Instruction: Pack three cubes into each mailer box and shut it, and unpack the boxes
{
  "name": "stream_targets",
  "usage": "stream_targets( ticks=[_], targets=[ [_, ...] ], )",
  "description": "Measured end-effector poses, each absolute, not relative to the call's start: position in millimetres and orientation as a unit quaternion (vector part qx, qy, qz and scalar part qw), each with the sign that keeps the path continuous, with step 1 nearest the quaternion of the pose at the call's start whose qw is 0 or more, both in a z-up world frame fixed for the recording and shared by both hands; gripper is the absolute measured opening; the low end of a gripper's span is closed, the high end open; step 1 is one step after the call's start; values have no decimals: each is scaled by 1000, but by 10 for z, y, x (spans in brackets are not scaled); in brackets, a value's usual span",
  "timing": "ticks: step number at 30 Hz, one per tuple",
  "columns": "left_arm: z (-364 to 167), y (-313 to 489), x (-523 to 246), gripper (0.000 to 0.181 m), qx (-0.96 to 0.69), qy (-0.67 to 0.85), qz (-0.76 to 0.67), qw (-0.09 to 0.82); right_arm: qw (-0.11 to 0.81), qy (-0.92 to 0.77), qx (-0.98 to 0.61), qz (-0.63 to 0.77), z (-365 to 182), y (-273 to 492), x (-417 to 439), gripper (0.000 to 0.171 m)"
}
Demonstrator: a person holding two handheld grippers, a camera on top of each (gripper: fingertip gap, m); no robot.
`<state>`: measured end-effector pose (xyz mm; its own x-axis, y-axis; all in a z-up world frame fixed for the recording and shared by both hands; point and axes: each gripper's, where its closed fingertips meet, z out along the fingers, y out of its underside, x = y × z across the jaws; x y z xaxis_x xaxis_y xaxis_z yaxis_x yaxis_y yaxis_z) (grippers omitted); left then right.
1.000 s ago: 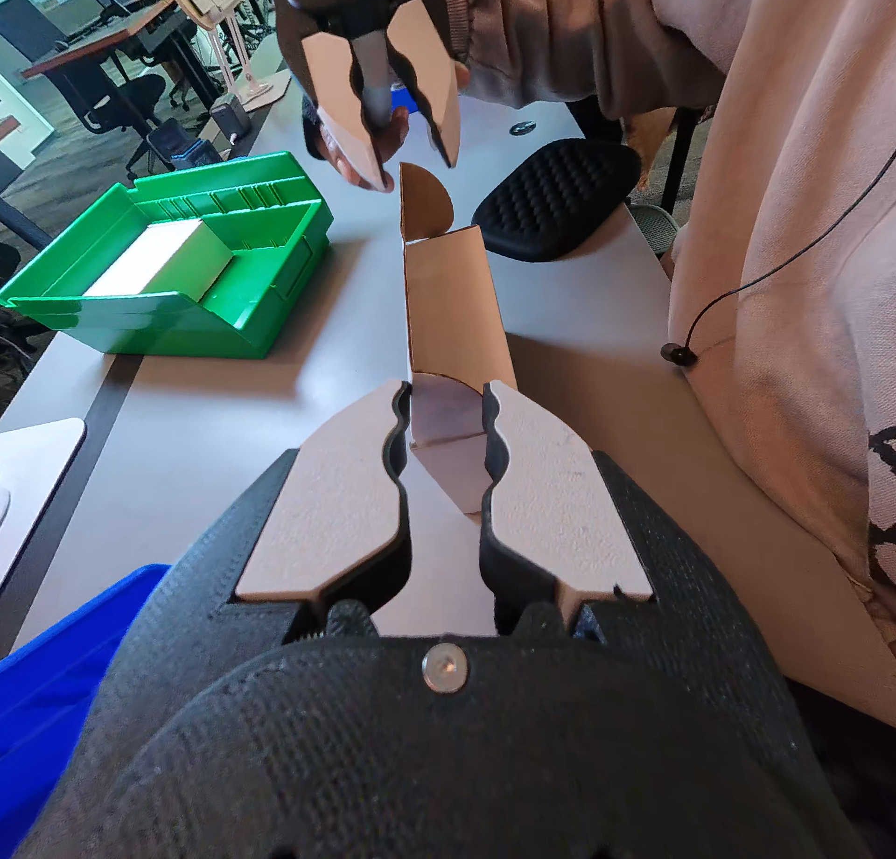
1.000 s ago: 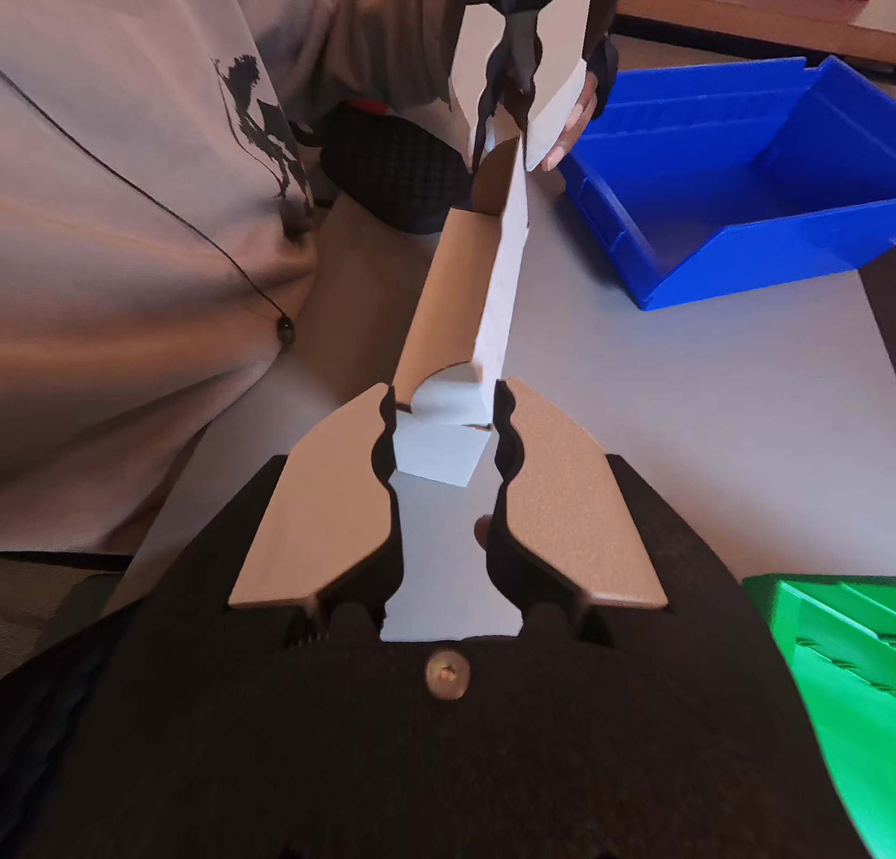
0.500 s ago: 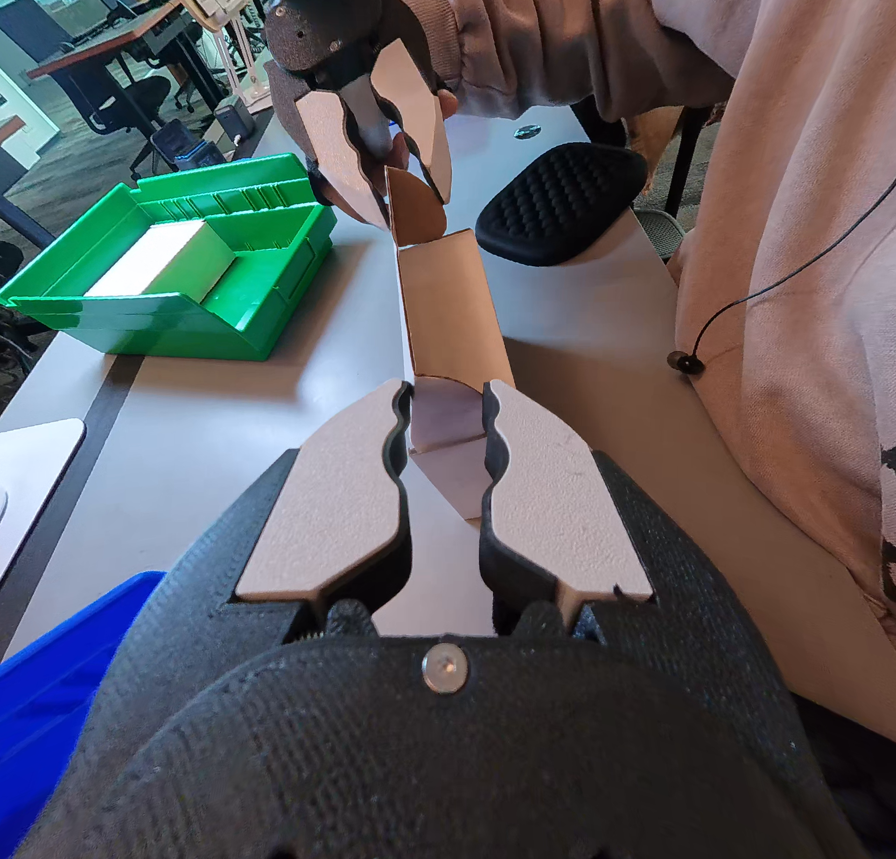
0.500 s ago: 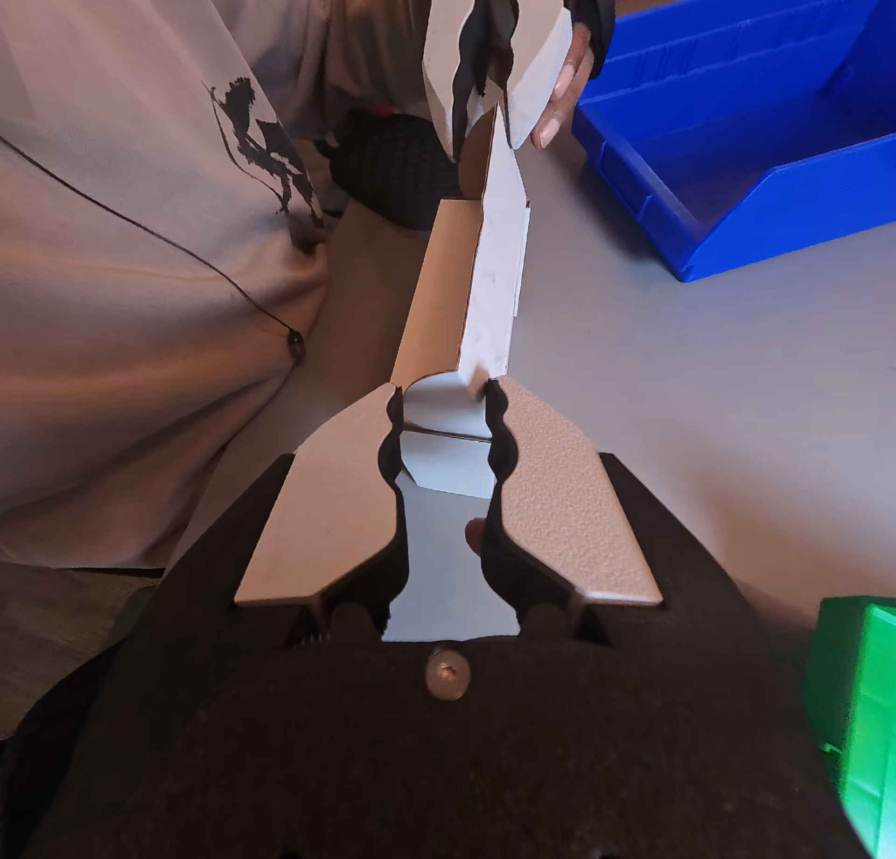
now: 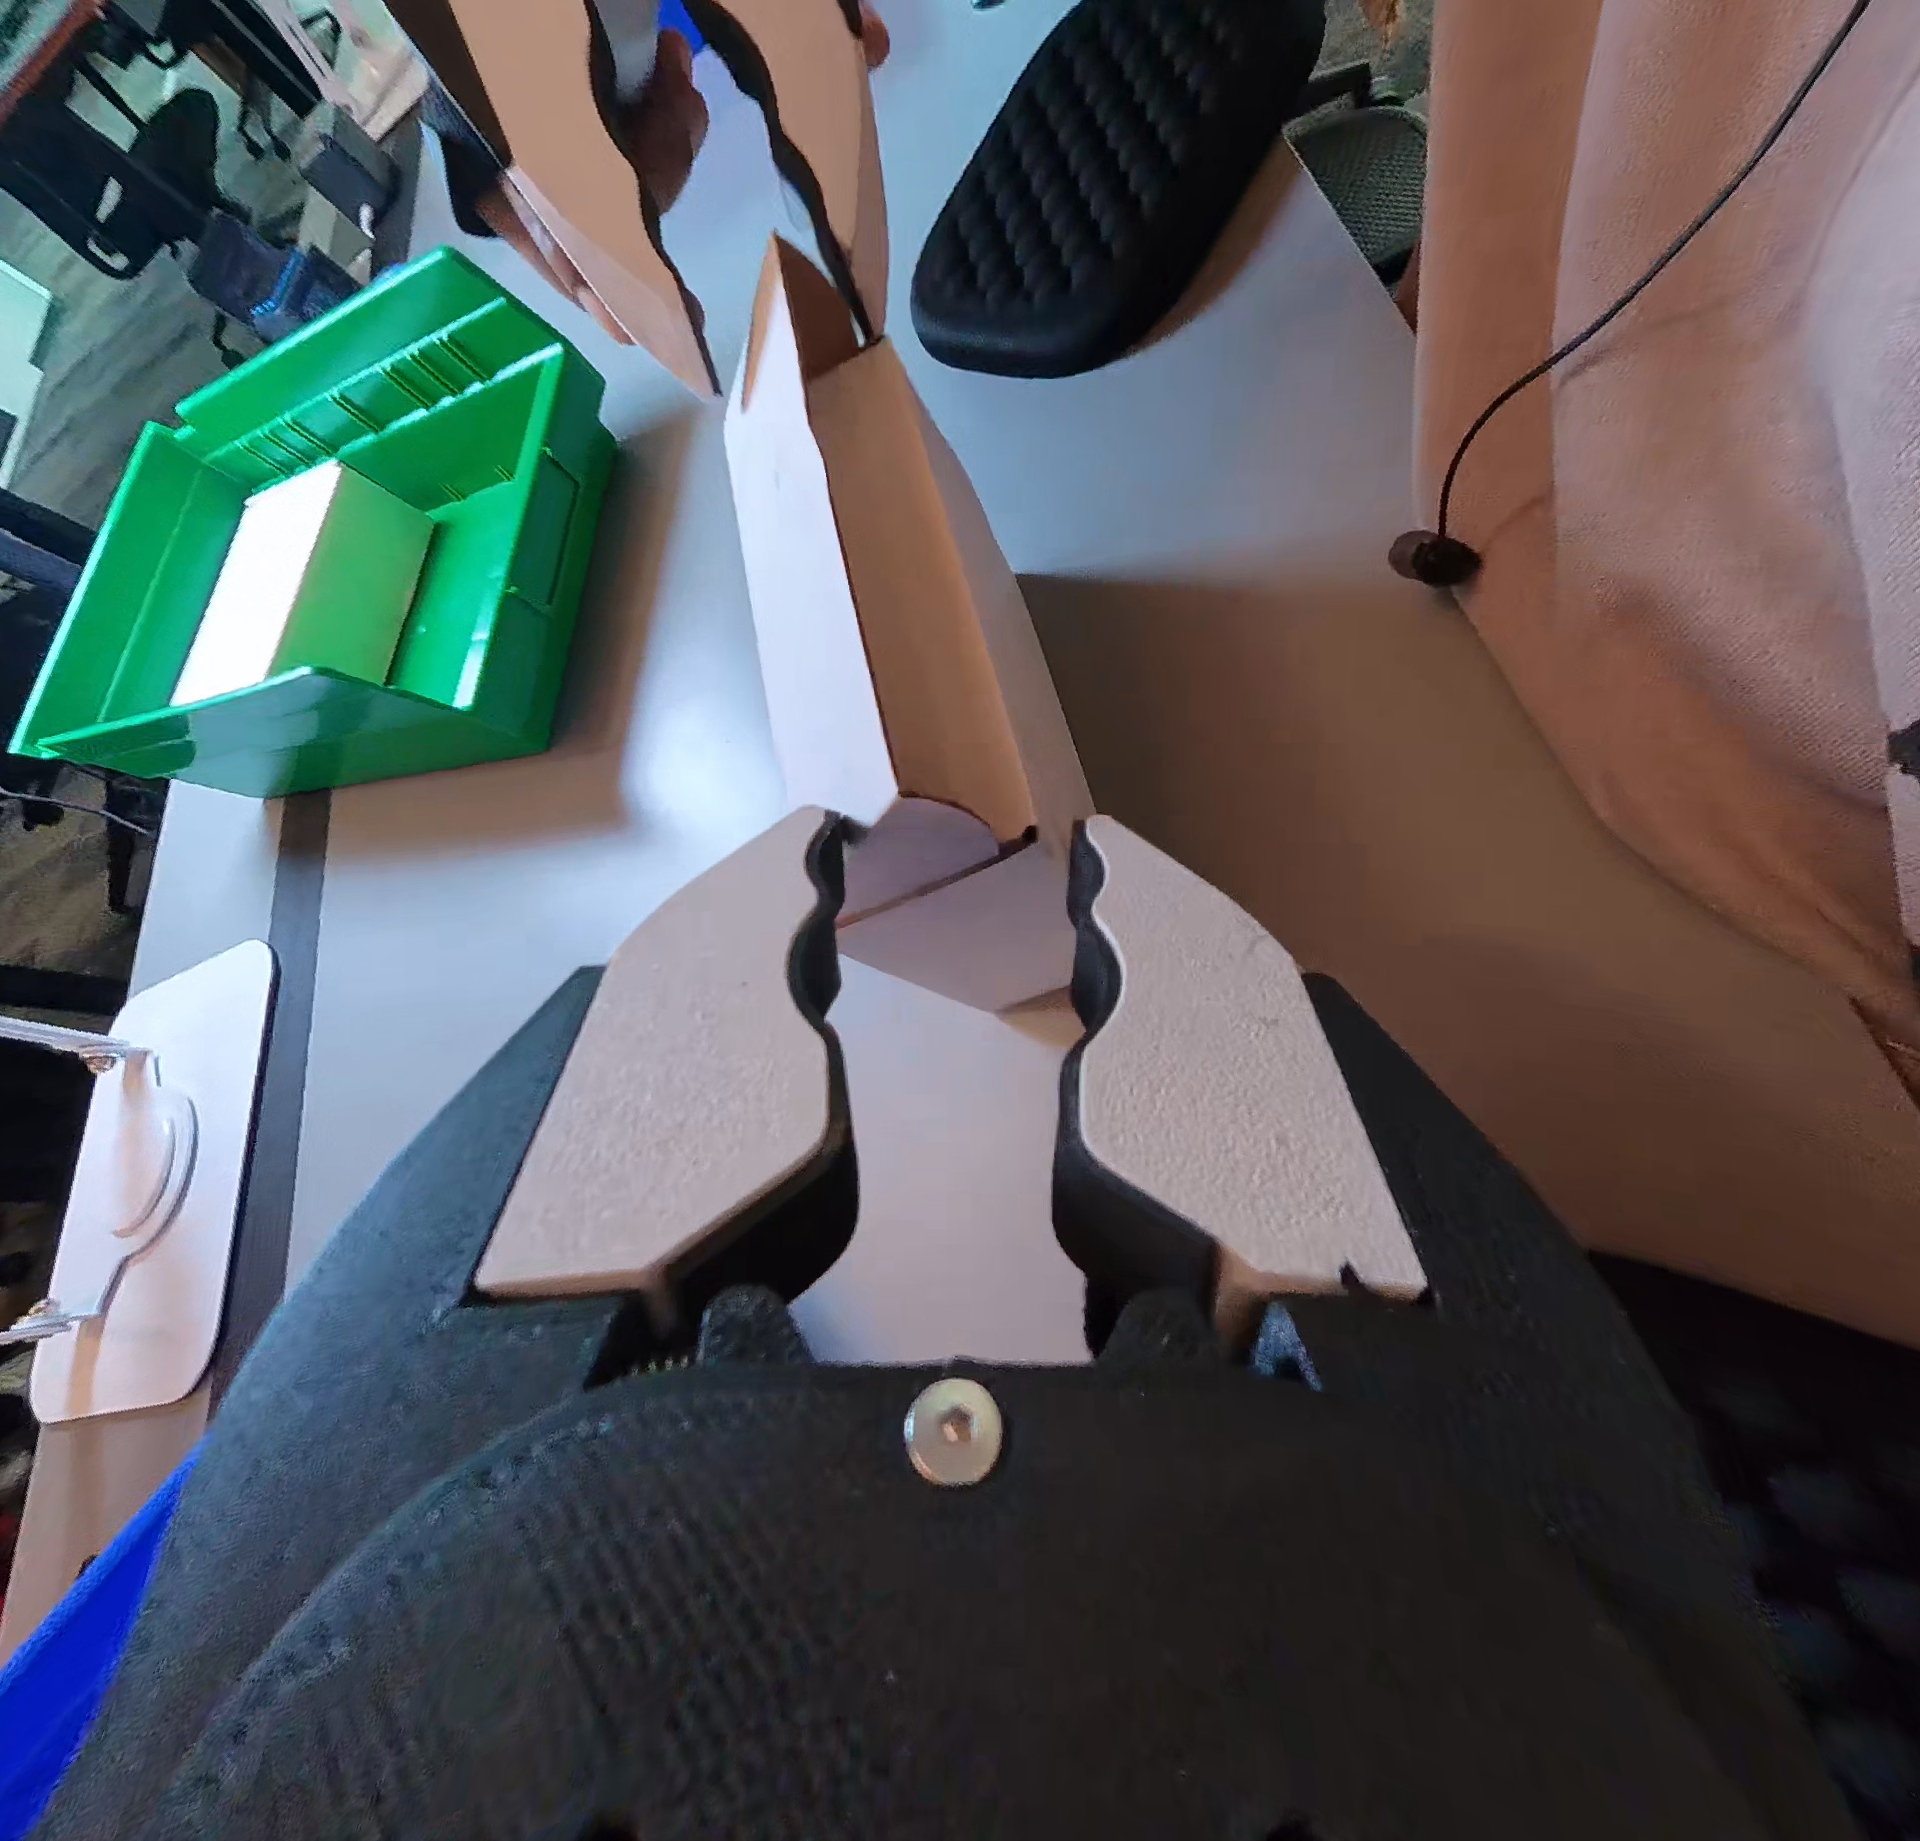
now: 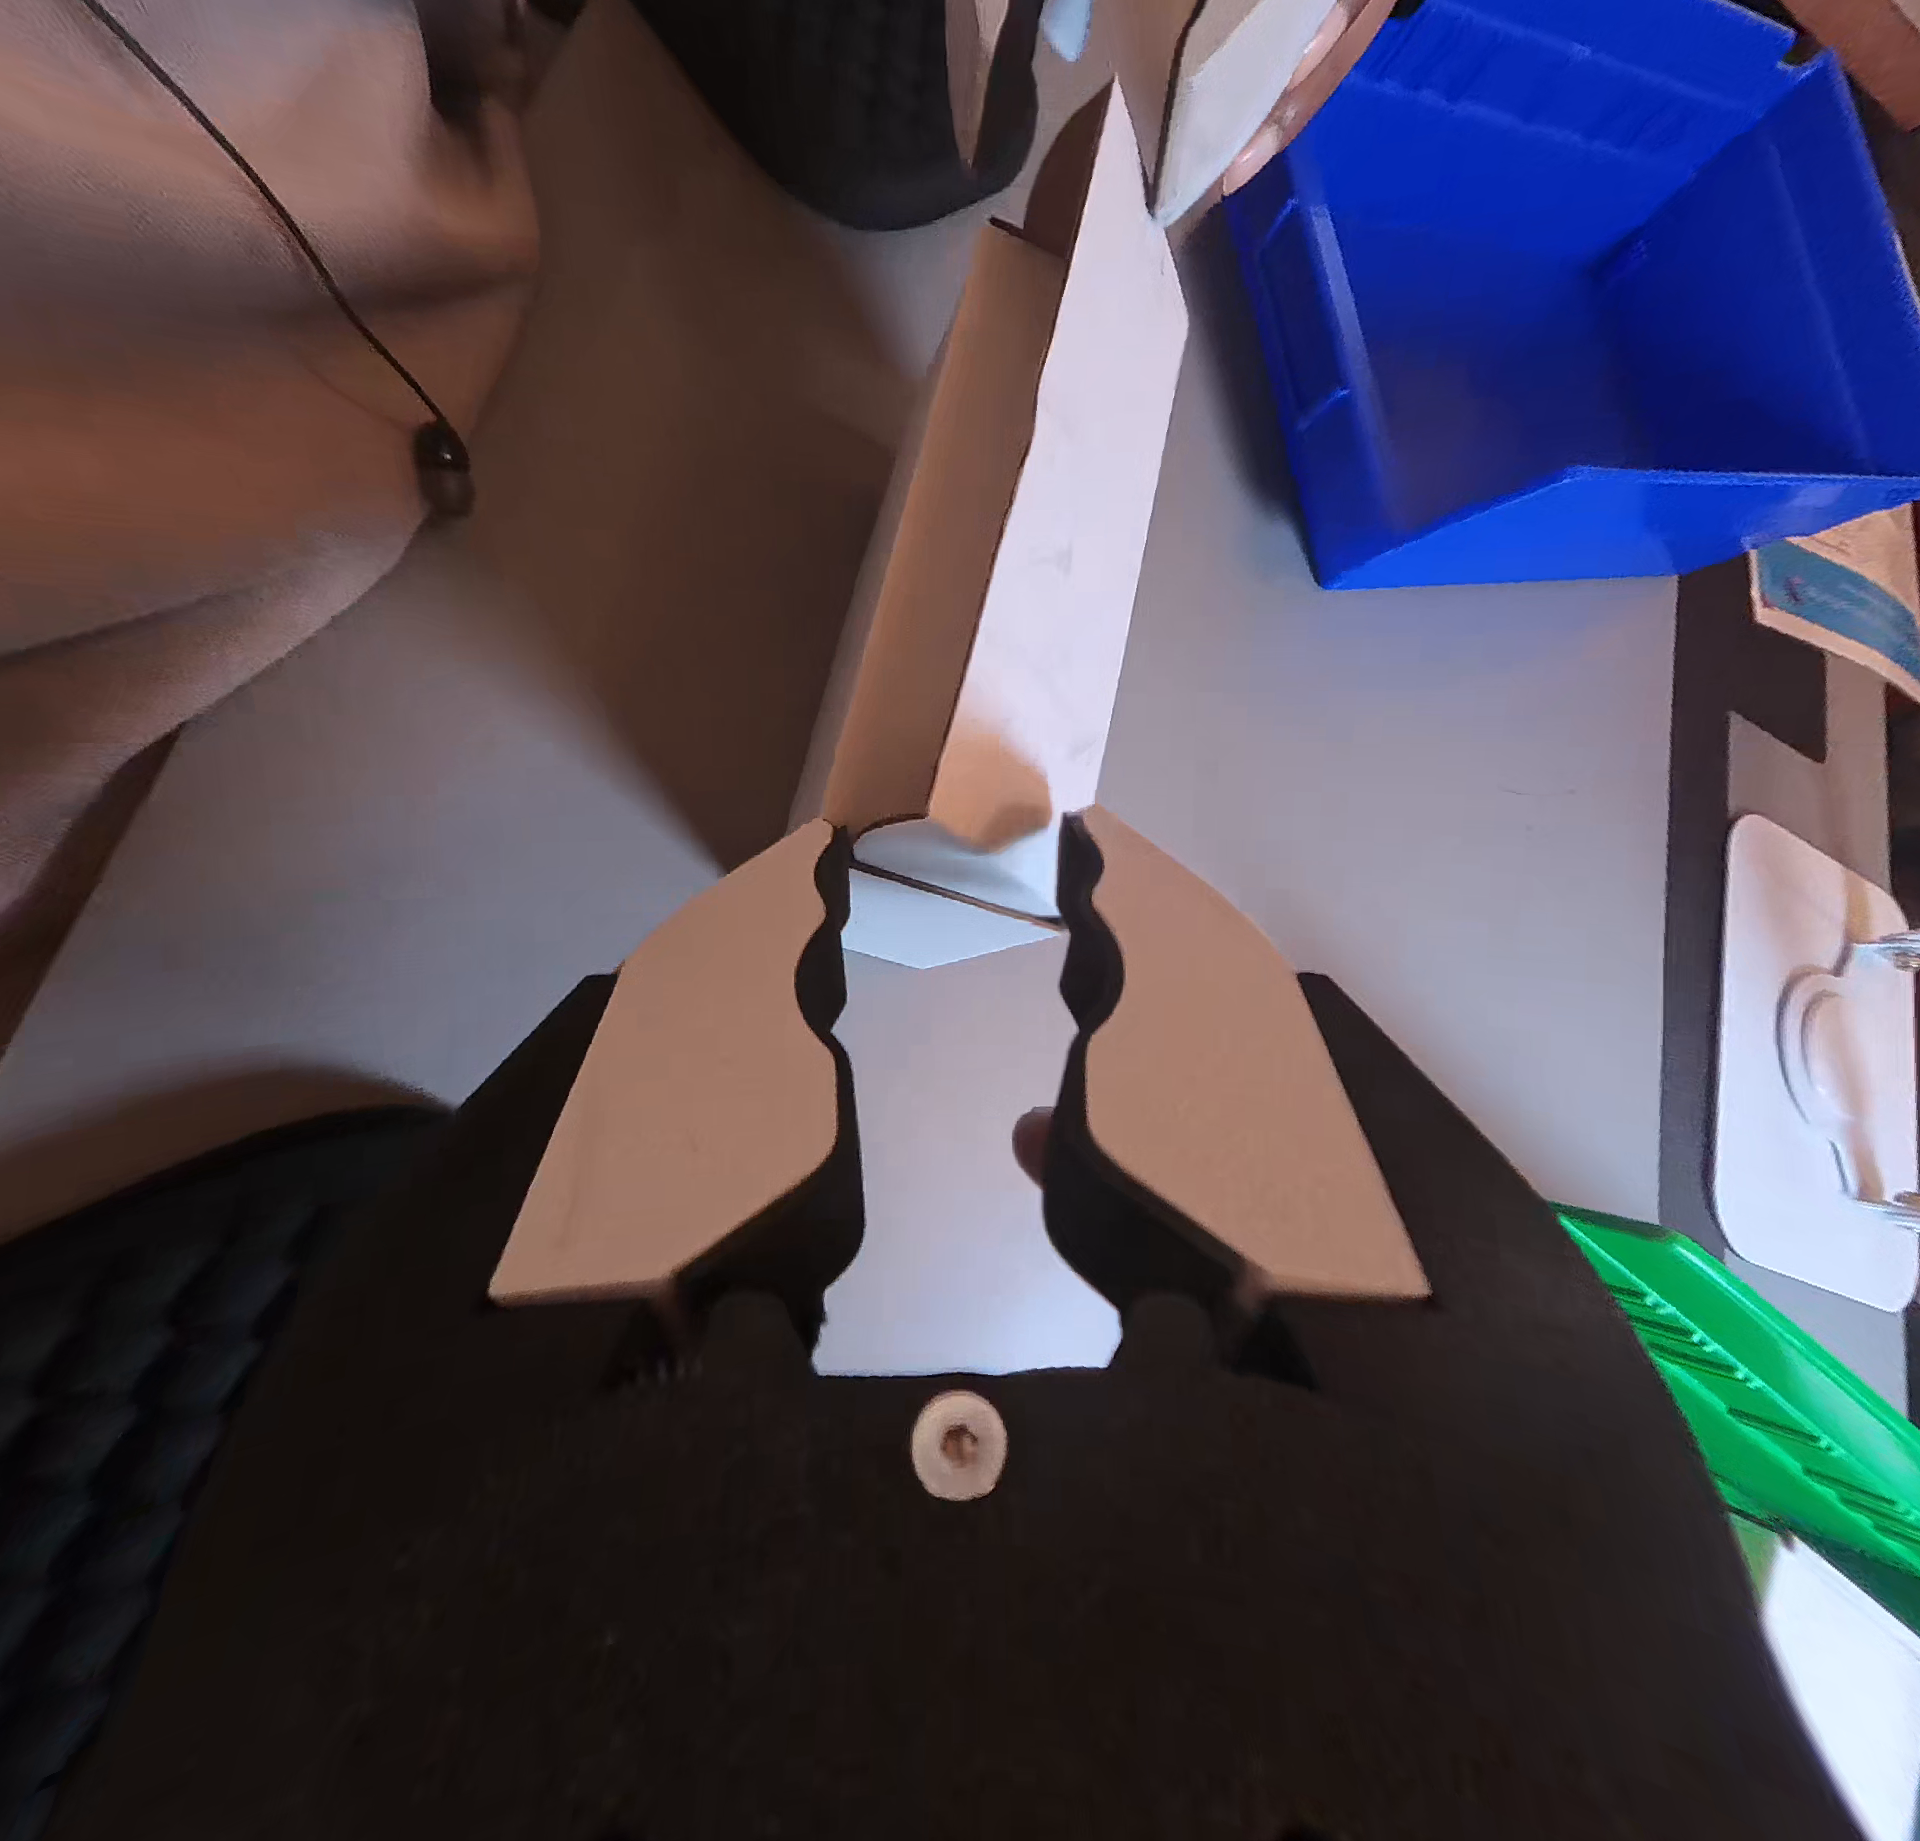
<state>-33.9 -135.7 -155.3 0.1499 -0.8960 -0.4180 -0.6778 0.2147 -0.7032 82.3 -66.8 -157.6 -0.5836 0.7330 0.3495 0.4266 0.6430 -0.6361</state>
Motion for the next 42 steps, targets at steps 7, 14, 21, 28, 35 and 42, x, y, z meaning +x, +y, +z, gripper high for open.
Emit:
stream_targets(
  ticks=[7,14,21,28,35,42],
  targets=[
    [-1647,-1340,-323,58,-627,634,-44,451,334,-845,-346,234,-1685,-786,821,58],
    [-1713,-1284,-338,56,-602,635,95,474,478,-816,-273,176,-1548,-947,818,49],
    [-1849,-1276,-335,51,-555,645,181,493,547,-809,-208,60,-1835,-973,822,55],
    [-1904,-1274,-338,54,-527,630,253,511,563,-803,-192,37,-1894,-981,817,59],
    [-1880,-1293,-288,57,-564,604,169,537,525,-780,-304,158,-1812,-1009,807,57],
    [-1668,-1213,-196,90,-709,351,-279,544,377,-658,-539,367,-1717,-741,758,84]
  ],
)
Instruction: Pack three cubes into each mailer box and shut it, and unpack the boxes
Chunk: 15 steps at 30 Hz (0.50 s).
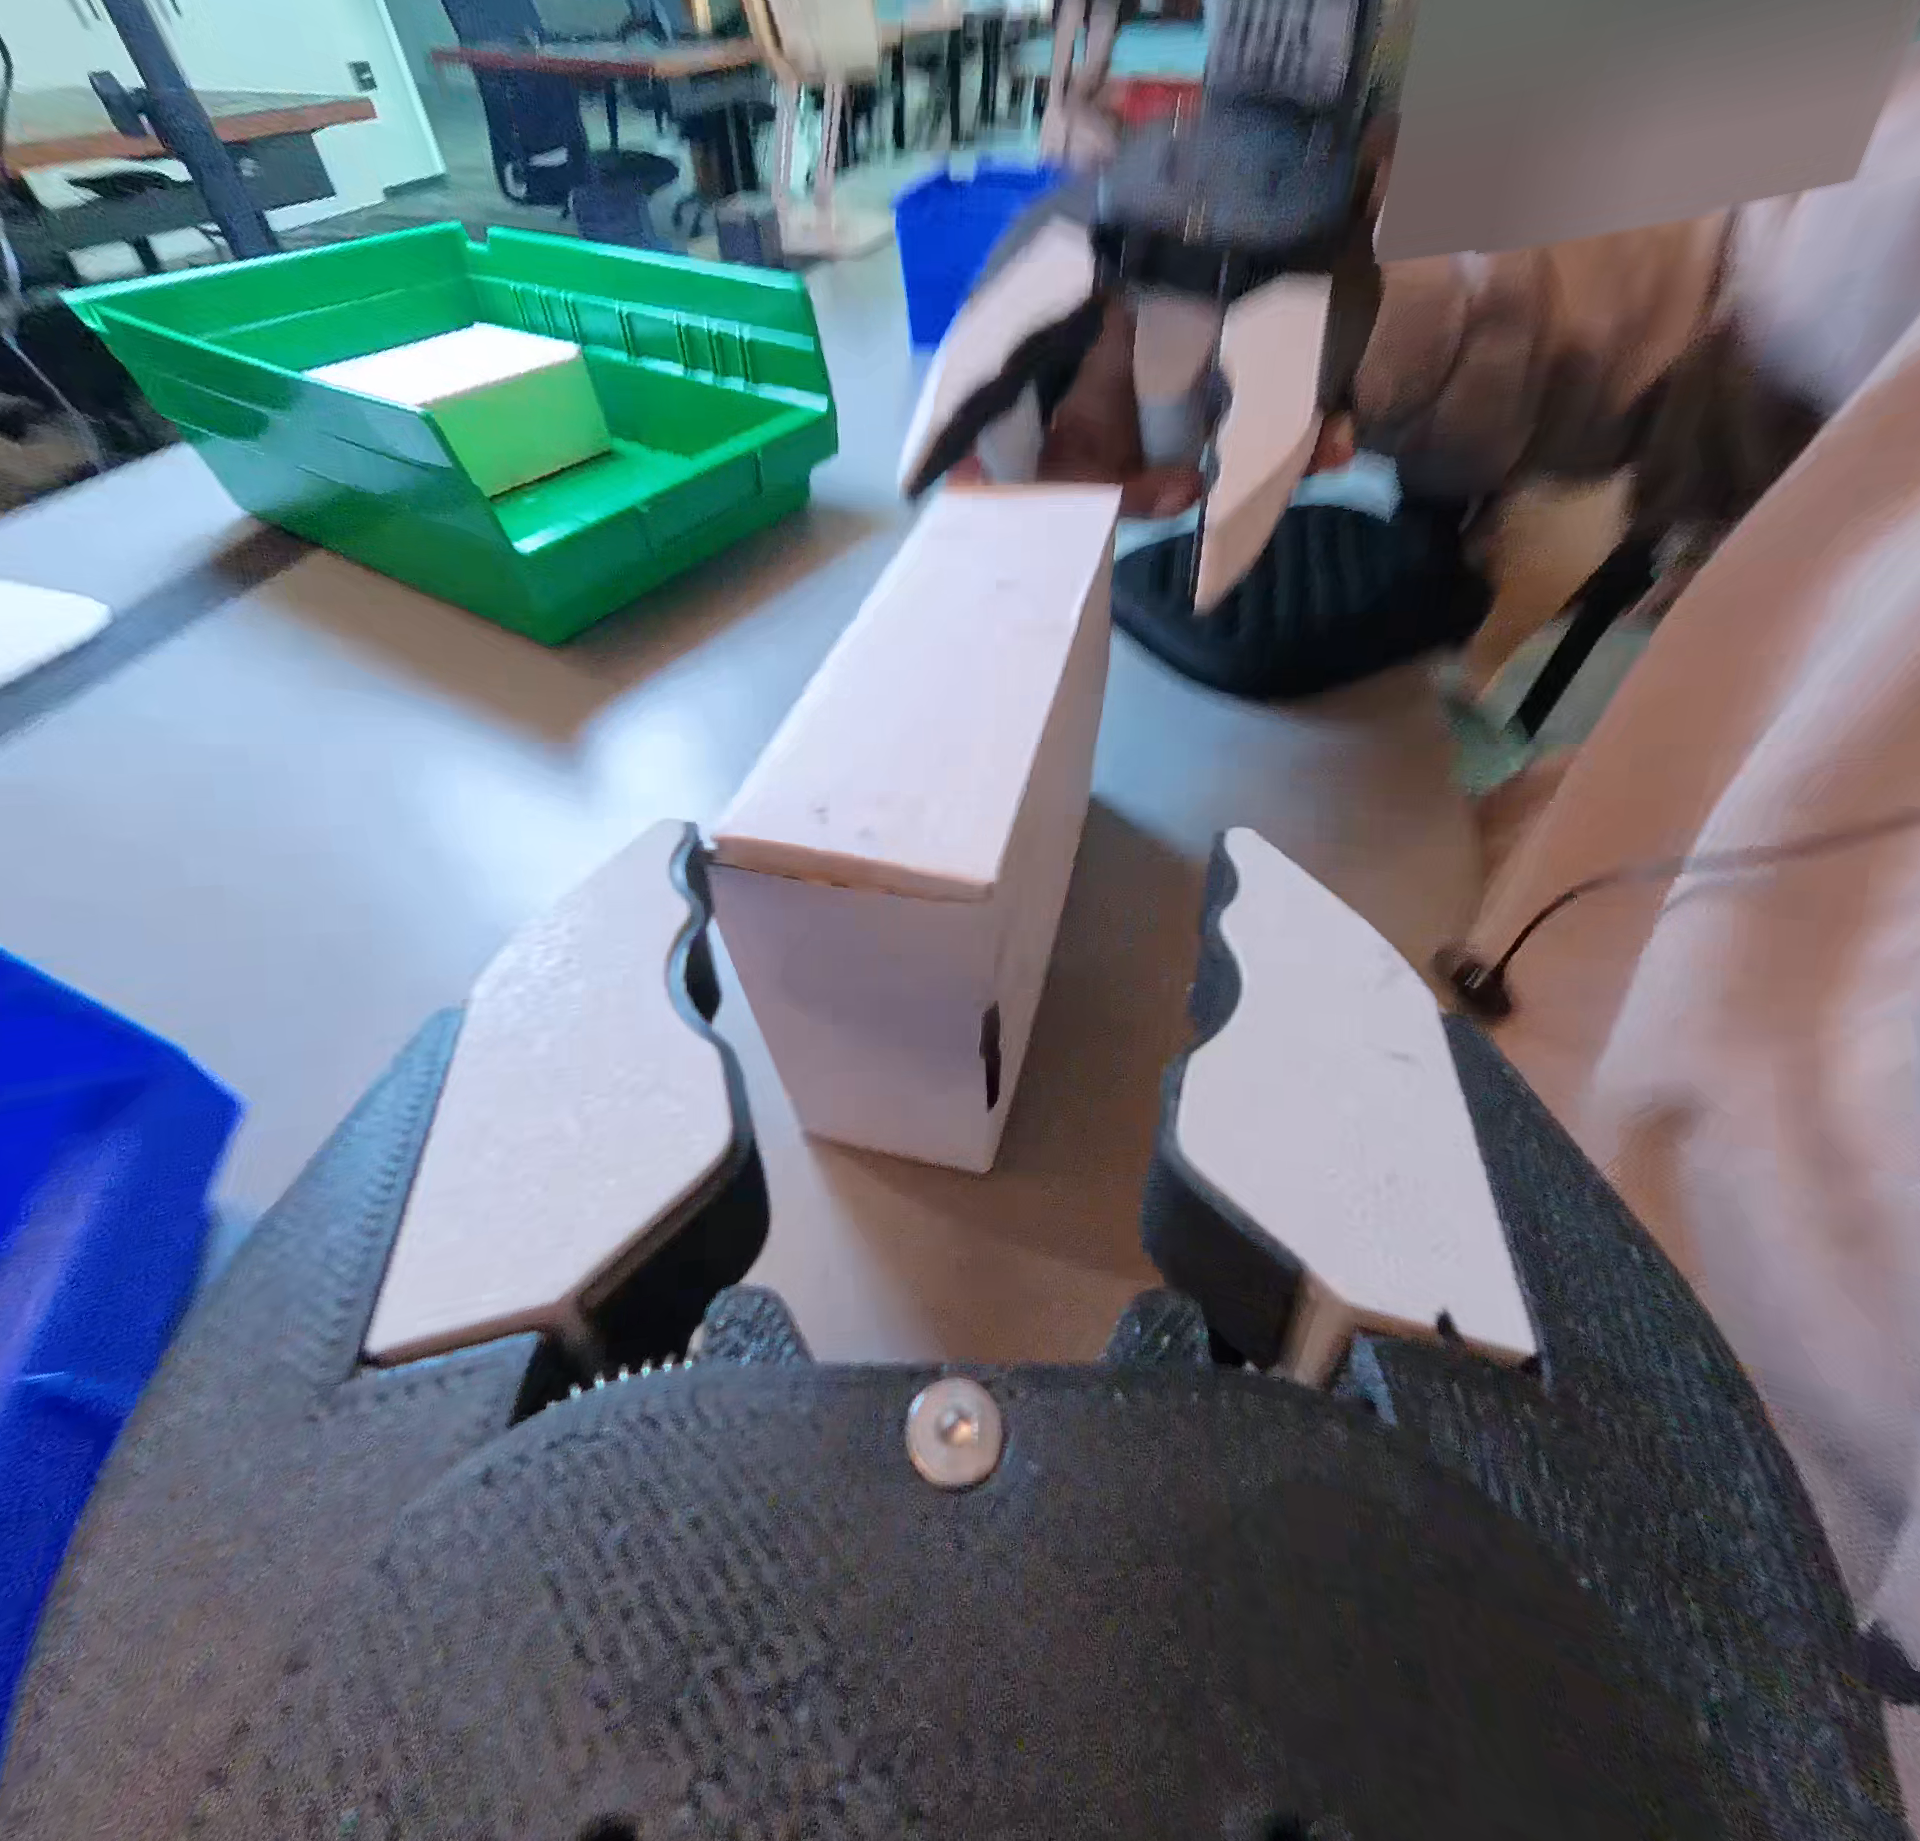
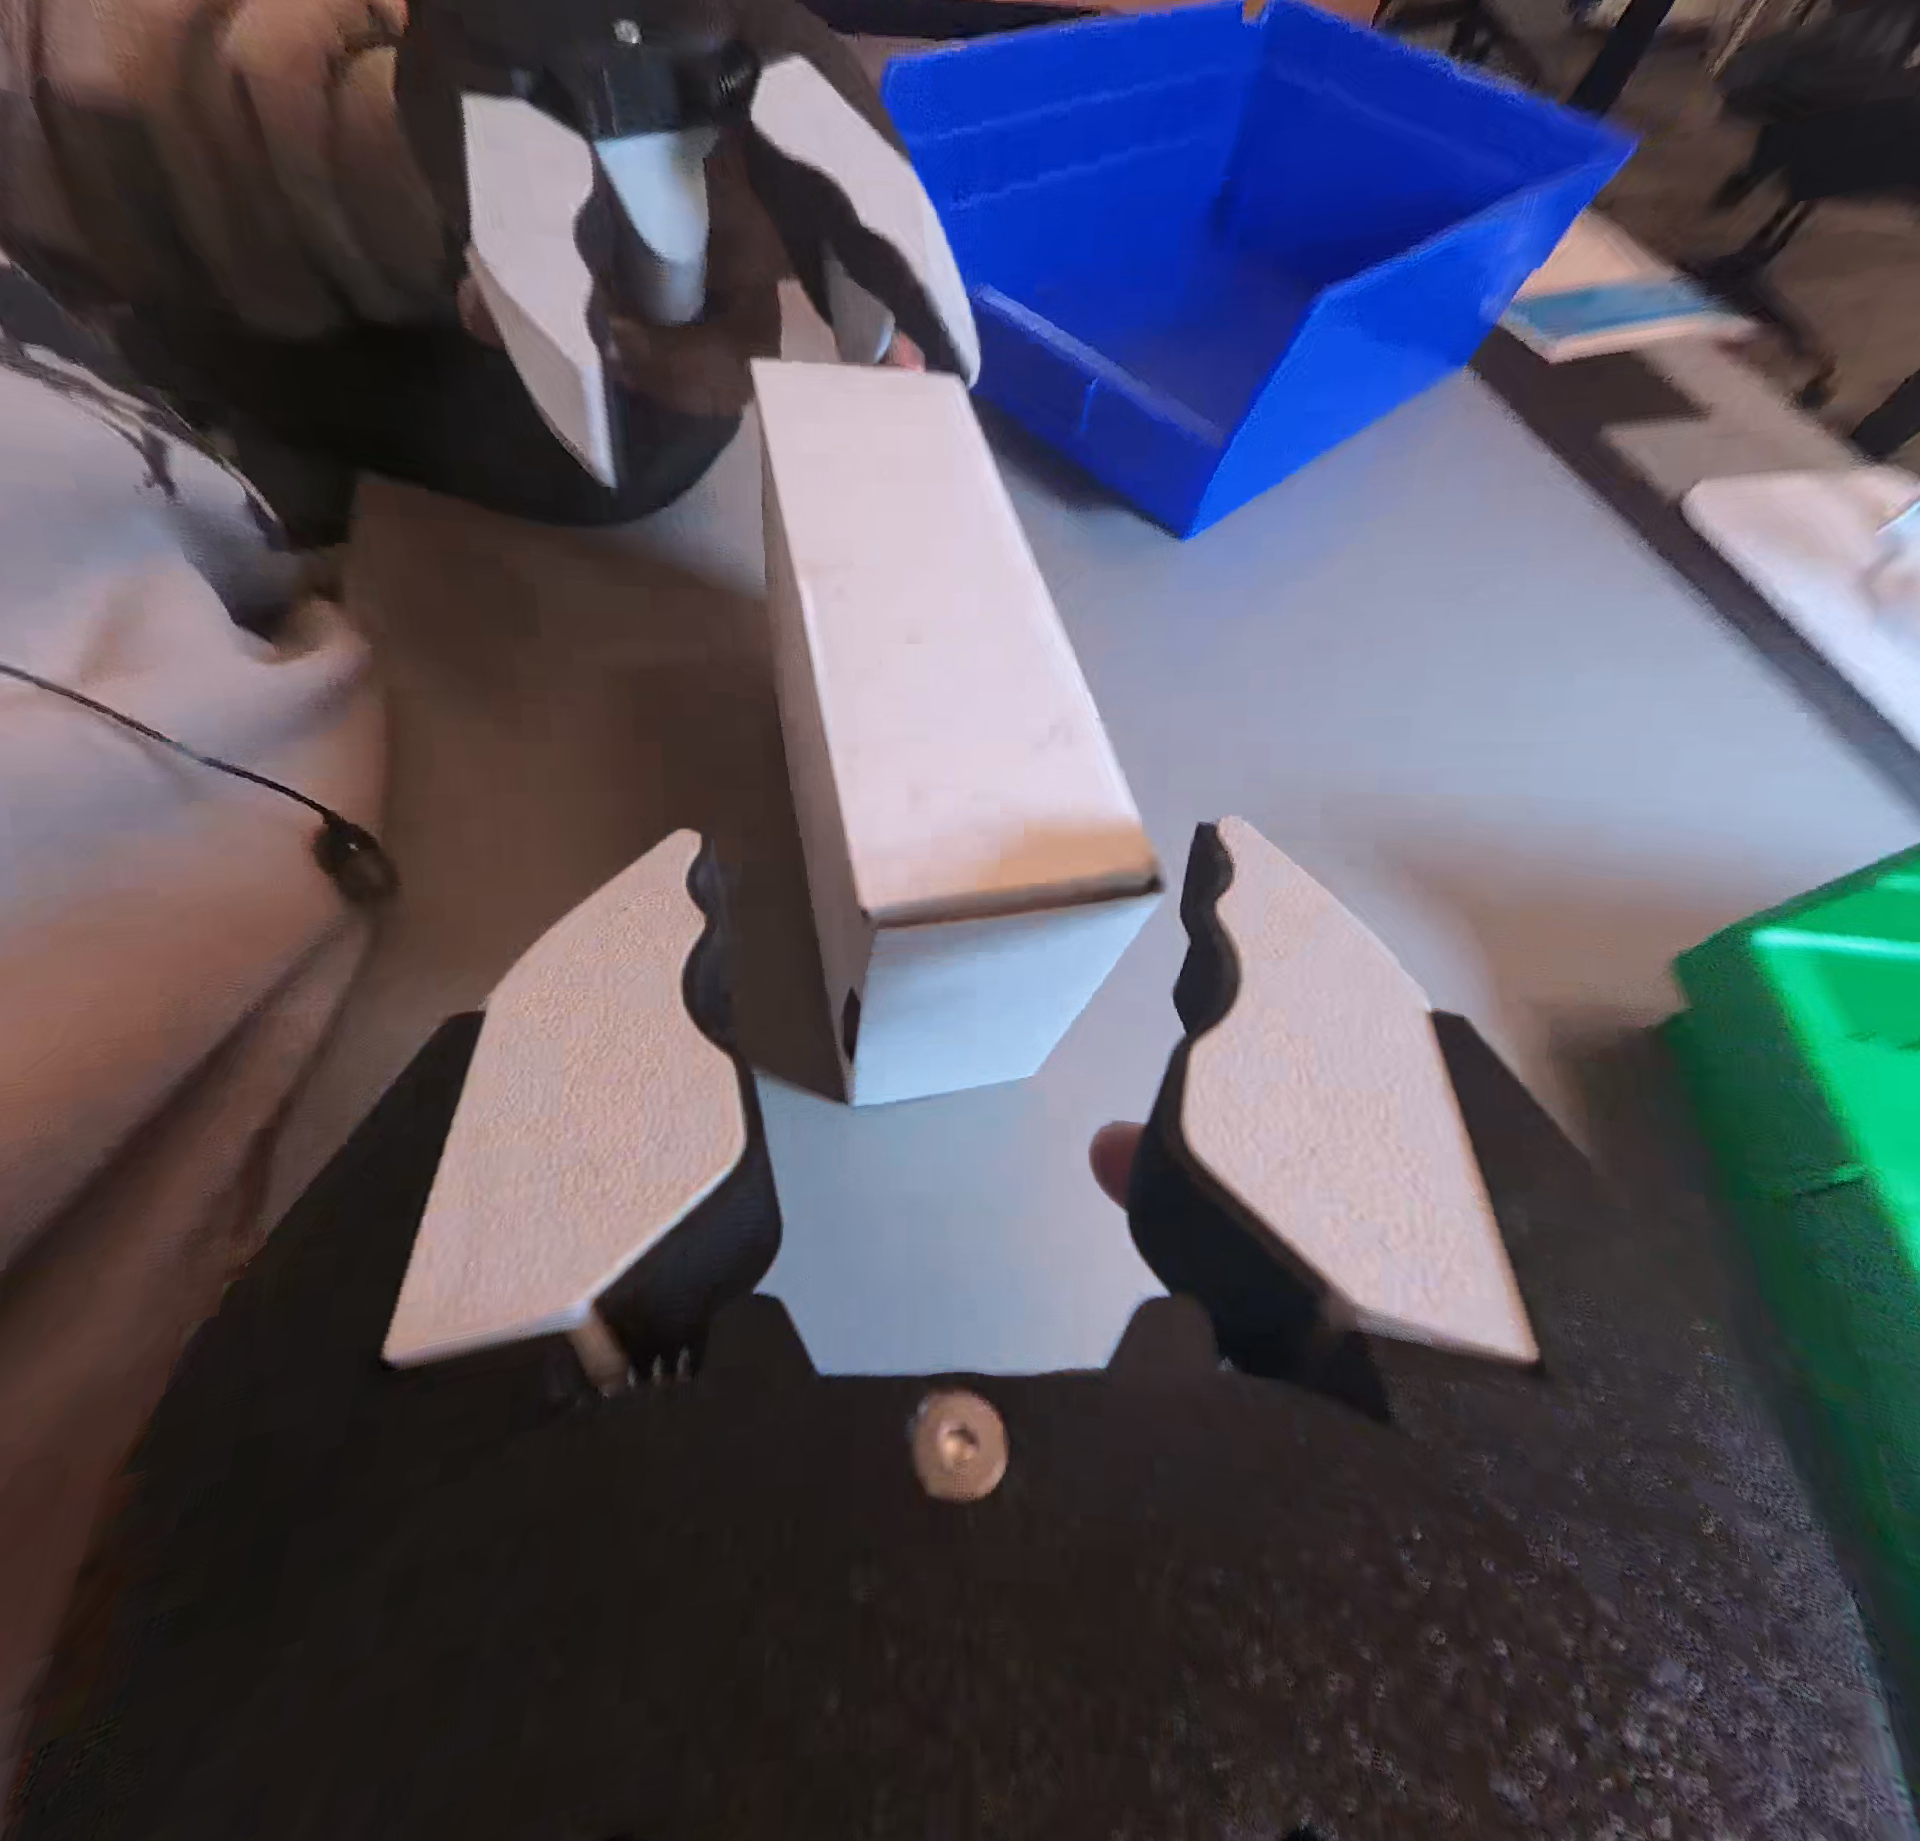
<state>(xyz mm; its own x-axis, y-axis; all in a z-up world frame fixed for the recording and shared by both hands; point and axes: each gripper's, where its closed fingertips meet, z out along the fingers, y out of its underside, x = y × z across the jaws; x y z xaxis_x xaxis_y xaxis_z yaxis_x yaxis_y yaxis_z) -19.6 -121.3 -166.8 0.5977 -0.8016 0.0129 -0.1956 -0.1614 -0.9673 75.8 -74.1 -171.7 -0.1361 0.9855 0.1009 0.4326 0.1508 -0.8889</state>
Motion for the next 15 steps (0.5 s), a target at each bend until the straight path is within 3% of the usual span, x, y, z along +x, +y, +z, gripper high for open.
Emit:
stream_targets(
  ticks=[4,7,11,15],
  targets=[
    [-1631,-1082,-216,82,-713,324,-320,533,311,-647,-565,406,-1940,-751,670,87],
    [-1660,-1008,-218,85,-723,336,-298,525,308,-638,-564,424,-1942,-731,605,71],
    [-1693,-938,-229,87,-728,342,-301,512,325,-652,-549,410,-1963,-694,591,71],
    [-1828,-971,-203,93,-725,377,-303,490,397,-697,-485,349,-1940,-694,596,71]
  ],
)
